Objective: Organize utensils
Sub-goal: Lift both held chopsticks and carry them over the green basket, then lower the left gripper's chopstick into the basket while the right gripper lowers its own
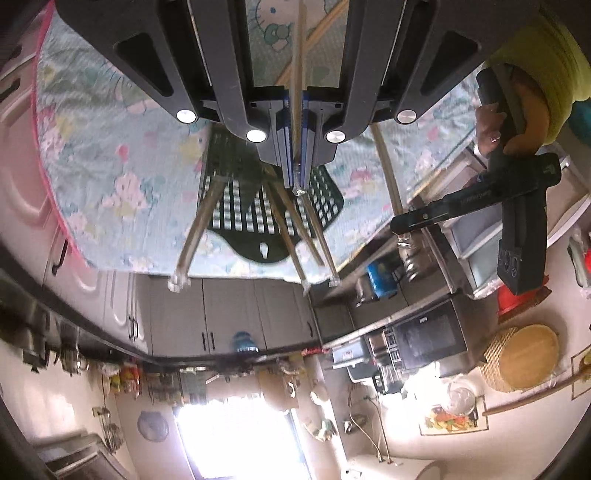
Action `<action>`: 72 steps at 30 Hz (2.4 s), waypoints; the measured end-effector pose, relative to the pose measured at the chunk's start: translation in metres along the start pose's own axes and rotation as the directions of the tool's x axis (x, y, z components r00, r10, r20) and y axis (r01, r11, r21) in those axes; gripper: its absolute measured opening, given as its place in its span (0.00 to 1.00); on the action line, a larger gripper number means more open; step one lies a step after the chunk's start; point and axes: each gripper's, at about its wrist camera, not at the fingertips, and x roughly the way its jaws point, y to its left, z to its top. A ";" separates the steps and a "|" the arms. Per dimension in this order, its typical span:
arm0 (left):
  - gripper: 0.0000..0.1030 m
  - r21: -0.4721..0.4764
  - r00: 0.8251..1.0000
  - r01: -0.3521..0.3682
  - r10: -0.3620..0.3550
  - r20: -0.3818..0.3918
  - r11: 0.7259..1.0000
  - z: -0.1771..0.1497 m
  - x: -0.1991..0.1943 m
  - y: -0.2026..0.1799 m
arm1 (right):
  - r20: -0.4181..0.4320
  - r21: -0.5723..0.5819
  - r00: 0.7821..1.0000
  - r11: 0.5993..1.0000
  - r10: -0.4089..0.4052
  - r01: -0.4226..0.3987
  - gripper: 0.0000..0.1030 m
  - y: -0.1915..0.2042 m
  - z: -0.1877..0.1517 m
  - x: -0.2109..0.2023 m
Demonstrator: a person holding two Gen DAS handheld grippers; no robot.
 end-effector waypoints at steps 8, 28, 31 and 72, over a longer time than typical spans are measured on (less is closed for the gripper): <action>0.01 0.015 0.998 0.005 -0.006 0.065 1.000 0.032 -0.009 -0.005 | 0.083 -0.013 0.996 1.000 -0.017 0.018 0.04 0.005 0.035 -0.008; 0.01 0.052 0.984 -0.027 0.017 0.179 0.998 0.094 -0.003 -0.016 | 0.228 0.025 0.971 0.997 -0.070 0.067 0.04 -0.007 0.102 0.005; 0.01 0.059 0.978 -0.038 0.025 0.208 0.998 0.103 -0.003 -0.018 | 0.243 0.027 0.965 0.996 -0.093 0.089 0.04 -0.011 0.109 0.012; 0.01 0.023 0.986 -0.067 0.062 0.155 0.998 0.049 0.070 0.003 | 0.340 0.006 0.921 0.979 -0.193 0.203 0.04 -0.028 0.093 0.098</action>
